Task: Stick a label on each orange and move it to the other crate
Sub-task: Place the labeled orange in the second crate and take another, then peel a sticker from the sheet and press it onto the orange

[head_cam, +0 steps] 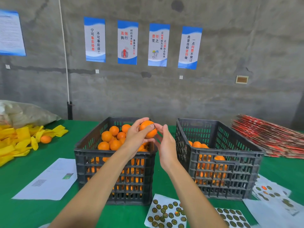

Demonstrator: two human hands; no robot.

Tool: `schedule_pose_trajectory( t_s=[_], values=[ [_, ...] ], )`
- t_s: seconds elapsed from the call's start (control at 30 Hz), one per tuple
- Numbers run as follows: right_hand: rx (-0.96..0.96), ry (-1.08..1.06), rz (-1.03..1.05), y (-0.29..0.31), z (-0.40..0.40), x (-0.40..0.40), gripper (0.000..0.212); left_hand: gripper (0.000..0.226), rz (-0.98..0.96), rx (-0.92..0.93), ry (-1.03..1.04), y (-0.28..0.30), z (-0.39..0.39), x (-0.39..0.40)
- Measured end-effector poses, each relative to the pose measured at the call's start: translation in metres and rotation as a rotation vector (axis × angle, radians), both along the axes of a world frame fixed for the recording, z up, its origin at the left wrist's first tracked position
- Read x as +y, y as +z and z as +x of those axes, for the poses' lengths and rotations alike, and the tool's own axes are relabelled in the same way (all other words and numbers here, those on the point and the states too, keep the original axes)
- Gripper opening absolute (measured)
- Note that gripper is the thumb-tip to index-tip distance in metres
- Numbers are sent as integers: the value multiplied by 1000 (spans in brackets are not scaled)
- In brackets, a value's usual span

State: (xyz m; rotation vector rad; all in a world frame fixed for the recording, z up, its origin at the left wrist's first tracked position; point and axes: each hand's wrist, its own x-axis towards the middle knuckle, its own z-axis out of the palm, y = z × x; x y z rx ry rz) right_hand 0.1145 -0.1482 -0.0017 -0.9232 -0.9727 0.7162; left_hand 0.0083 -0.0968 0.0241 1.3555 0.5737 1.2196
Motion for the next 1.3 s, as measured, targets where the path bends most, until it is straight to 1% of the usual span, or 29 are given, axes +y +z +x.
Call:
schedule_pose_trajectory(
  t_s=[0.1, 0.17, 0.23, 0.3, 0.4, 0.5, 0.6, 0.7, 0.77, 0.87, 0.9, 0.97, 1.03, 1.07, 1.13, 1.17, 1.3],
  values=[
    [43, -7, 21, 2, 0, -3, 31, 44, -8, -8, 30, 1, 3, -4],
    [70, -4, 37, 4, 5, -5, 37, 41, -24, -29, 26, 1, 5, -5],
    [-6, -19, 24, 6, 9, -7, 44, 39, -34, -42, -11, 0, 6, -5],
    [-80, -46, -2, 8, 11, -8, 46, 38, -50, -95, -75, -2, 9, -6],
    [-116, -53, -40, 10, 18, -9, 49, 34, -74, -169, -143, -4, 20, -12],
    [-78, 0, -47, 11, 30, -13, 43, 26, -85, -194, -157, -7, 34, -14],
    [-117, -46, -39, 8, 45, -15, 35, 23, -121, -203, -163, -8, 50, -14],
    [-190, -162, -54, 8, 63, -14, 33, 24, -47, -91, -168, -9, 67, -14],
    [-250, -196, -83, 10, 77, -15, 28, 29, -6, 5, -205, -8, 78, -13],
    [-310, -171, -152, 14, 102, -21, 19, 33, -80, 97, -260, -1, 88, -8],
    [-320, -171, -158, 14, 111, -23, 18, 32, -62, 142, -258, 1, 91, -5],
    [-348, -229, -161, 14, 129, -25, 20, 36, 29, 248, -199, 1, 94, 5],
    [-430, -371, -183, 11, 149, -26, 33, 42, 94, 333, -95, -4, 91, 20],
    [-502, -456, -208, 8, 158, -27, 39, 40, 122, 372, -52, -8, 87, 27],
    [-630, -592, -249, 2, 175, -27, 45, 27, 139, 429, 10, -18, 76, 42],
    [-667, -629, -257, -2, 181, -27, 46, 25, 139, 446, 46, -22, 72, 49],
    [-778, -680, -326, -18, 197, -24, 40, 38, 212, 537, 221, -34, 56, 71]
  ],
)
